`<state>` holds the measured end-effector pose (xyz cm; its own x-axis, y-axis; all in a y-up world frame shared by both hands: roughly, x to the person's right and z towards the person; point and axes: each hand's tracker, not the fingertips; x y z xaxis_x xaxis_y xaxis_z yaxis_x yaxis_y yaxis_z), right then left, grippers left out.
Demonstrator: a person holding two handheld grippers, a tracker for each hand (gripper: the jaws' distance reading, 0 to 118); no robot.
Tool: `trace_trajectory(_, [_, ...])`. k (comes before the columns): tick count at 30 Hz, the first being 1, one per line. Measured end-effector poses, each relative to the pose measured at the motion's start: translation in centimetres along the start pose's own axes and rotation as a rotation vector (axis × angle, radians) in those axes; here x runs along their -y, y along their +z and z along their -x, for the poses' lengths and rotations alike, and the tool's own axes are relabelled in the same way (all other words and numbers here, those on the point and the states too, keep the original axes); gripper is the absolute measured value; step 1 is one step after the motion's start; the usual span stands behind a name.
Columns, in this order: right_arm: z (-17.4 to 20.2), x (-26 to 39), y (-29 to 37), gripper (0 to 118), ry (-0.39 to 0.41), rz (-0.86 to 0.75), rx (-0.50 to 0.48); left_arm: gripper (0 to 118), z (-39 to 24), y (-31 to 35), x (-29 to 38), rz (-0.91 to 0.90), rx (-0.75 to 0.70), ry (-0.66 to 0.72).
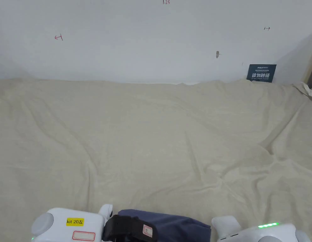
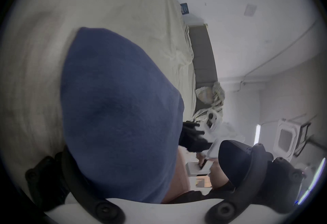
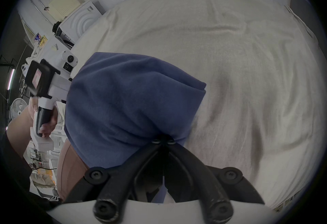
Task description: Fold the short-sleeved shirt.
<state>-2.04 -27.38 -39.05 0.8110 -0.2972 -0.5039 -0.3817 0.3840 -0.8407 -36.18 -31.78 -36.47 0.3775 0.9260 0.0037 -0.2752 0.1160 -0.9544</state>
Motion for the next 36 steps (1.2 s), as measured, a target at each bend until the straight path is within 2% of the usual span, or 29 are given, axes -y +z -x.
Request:
trace_trajectory(2, [-0.2, 0.2, 0.1, 0, -0.002, -0.008, -0.008, 113, -0.6, 0.1, 0.1, 0.016, -0.062, -0.009])
trace_trajectory(3, [-0.3, 0.3, 0.2, 0, -0.005, -0.013, -0.014, 94, -0.9, 0.2, 0.2, 0.006, -0.099, 0.007])
trace_trajectory(5, [-0.4, 0.4, 0.7, 0, -0.005, -0.022, -0.024, 71, -1.9, 0.7, 0.5, -0.051, -0.206, -0.022])
trace_trajectory(6, [-0.5, 0.5, 1.0, 0, -0.007, -0.027, -0.026, 54, -2.3, 0.9, 0.6, -0.068, -0.349, -0.079])
trace_trajectory(7, [-0.5, 0.6, 1.5, 0, -0.021, -0.046, -0.046, 21, -2.3, 0.8, 1.0, -0.038, -0.35, -0.086])
trace_trajectory(9, [-0.3, 1.0, 2.5, 0, -0.039, -0.073, -0.045, 21, -2.0, 1.1, 0.8, -0.039, -0.27, -0.022])
trace_trajectory(13, [0.3, 1.6, 4.8, 0, -0.016, -0.147, -0.009, 21, -4.6, 2.0, 1.0, -0.038, -0.332, -0.134])
trace_trajectory(16, [1.1, 1.7, 6.2, 0, 0.016, -0.176, 0.011, 21, -7.2, 5.3, 1.8, -0.091, -0.432, -0.245])
trace_trajectory(21, [3.0, 2.1, 6.9, 0, 0.023, -0.2, 0.007, 21, -8.3, 16.6, 1.8, -0.136, -0.681, -0.236])
trace_trajectory(24, [4.3, 2.2, 6.1, 0, 0.019, -0.179, -0.031, 21, -7.4, 24.6, 1.1, -0.184, -0.865, -0.159])
trace_trajectory(26, [5.4, 2.3, 5.3, 0, 0.051, -0.133, -0.048, 21, -6.7, 29.4, 0.7, -0.213, -0.974, -0.108])
trace_trajectory(30, [7.1, 2.8, 4.2, 0, 0.08, -0.097, -0.025, 21, -5.0, 34.7, 0.1, -0.178, -1.322, -0.1])
trace_trajectory(33, [7.6, 2.8, 3.9, 0, 0.076, -0.081, -0.047, 21, -2.6, 36.2, -0.2, -0.157, -1.386, -0.027])
trace_trajectory(35, [7.9, 2.8, 4.0, 0, 0.077, -0.08, -0.04, 21, -1.1, 37.0, -0.4, -0.159, -1.337, 0.081])
trace_trajectory(36, [8.0, 2.7, 4.2, 0, 0.08, -0.083, -0.034, 21, -0.7, 37.1, -0.2, -0.17, -1.336, 0.09])
